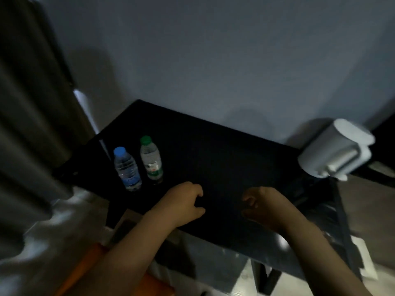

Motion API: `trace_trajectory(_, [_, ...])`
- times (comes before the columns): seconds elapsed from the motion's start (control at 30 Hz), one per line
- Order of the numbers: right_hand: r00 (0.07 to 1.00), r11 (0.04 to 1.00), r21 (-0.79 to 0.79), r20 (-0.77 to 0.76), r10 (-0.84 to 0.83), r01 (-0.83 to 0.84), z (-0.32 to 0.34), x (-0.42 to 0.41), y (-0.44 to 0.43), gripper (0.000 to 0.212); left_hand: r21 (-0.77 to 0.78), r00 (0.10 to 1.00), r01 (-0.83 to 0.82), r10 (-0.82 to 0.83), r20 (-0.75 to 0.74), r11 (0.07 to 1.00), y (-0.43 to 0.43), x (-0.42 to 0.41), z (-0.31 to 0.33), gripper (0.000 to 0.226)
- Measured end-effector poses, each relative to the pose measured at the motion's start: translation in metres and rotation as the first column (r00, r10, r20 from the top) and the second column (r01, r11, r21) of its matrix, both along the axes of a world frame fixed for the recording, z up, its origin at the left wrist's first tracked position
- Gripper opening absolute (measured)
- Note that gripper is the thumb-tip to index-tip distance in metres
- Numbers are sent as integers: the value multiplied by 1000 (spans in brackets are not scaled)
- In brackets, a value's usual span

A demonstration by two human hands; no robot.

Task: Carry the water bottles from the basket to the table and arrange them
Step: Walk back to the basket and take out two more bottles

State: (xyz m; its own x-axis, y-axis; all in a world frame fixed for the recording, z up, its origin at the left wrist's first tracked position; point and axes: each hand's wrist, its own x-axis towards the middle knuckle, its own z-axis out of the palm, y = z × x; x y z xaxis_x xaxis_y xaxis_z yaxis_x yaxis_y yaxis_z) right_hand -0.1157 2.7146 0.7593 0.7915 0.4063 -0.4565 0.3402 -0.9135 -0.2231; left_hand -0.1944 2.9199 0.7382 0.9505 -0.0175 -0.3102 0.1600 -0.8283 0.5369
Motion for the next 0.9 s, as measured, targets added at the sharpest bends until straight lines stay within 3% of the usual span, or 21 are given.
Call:
trace_trajectory(0.3, [913, 915, 76, 66, -402, 397, 6, -92, -125, 24, -29, 937, 350, -350, 8, 936, -124, 3, 3, 43])
trace_trajectory(0.57, [670, 665, 121, -9, -742, 737, -2, -200, -238, 38, -83, 807, 587, -590, -23, 806, -250, -31, -1, 33])
trace_trajectory(0.9, [401, 396, 193, 17, -916, 898, 6, -331, -366, 41, -25, 618, 786, -786, 26, 618, -417, -120, 5, 44])
